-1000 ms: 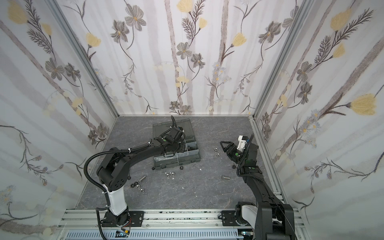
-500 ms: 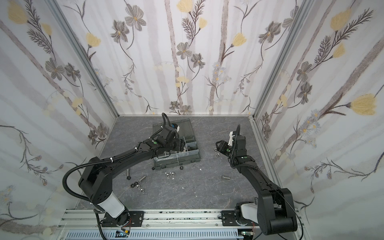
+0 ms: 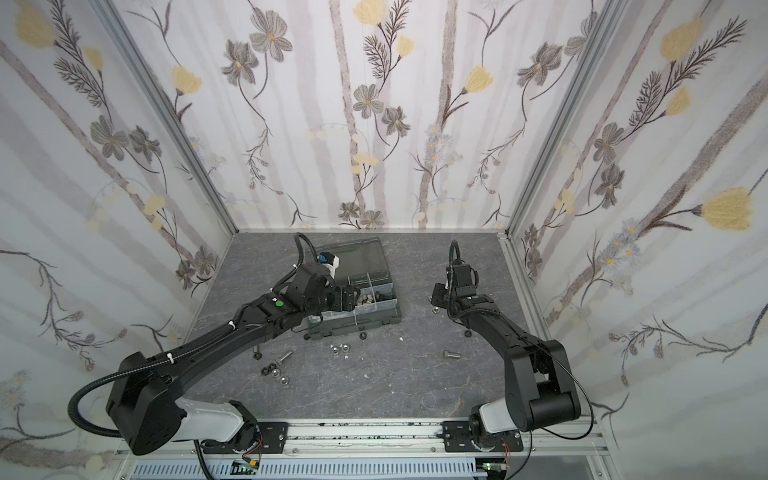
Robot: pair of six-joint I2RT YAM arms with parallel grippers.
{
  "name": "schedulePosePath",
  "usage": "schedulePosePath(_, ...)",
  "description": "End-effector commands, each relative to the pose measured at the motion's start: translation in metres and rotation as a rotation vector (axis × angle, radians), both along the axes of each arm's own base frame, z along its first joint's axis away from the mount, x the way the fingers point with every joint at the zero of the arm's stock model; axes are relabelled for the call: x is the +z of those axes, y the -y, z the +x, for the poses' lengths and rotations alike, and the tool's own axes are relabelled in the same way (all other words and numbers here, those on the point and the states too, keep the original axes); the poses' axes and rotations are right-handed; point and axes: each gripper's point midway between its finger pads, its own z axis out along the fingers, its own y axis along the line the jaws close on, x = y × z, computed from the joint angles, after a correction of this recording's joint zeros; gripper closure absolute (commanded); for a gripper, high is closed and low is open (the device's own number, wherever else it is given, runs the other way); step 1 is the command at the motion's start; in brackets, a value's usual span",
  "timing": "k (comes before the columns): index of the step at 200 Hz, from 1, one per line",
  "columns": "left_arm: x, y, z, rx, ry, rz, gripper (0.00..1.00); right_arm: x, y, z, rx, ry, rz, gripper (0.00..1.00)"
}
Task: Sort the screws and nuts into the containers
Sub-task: 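Raise the left gripper while the right gripper lowers onto a silver hex nut, then lift the silver hex nut with the right gripper and carry it over the box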
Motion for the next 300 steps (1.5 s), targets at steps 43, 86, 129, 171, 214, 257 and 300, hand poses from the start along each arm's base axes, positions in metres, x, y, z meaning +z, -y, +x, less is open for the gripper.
schedulePosePath(43,-0.002,-0.036,-0.029,0.072,-0.002,0.007,0.00,-0.031,0.002,0.002,0.017,-0.090,-0.103,0.47)
schedulePosePath(86,-0.013,-0.049,-0.042,0.093,-0.019,0.010,0.00,-0.053,0.001,0.003,0.026,-0.148,-0.133,0.47)
schedulePosePath(129,-0.029,-0.059,-0.051,0.113,-0.045,0.016,0.00,-0.067,0.001,0.002,0.029,-0.179,-0.143,0.48)
schedulePosePath(171,-0.034,-0.064,-0.057,0.121,-0.049,0.010,0.00,-0.073,0.000,0.005,0.029,-0.190,-0.148,0.51)
schedulePosePath(214,-0.032,-0.066,-0.061,0.121,-0.047,-0.004,0.00,-0.077,0.002,0.006,0.024,-0.198,-0.158,0.60)
schedulePosePath(257,-0.038,-0.070,-0.063,0.129,-0.055,0.003,0.00,-0.076,0.003,0.005,0.023,-0.197,-0.164,0.68)
schedulePosePath(300,-0.040,-0.073,-0.067,0.135,-0.060,-0.002,0.00,-0.070,0.002,0.005,0.026,-0.185,-0.155,0.80)
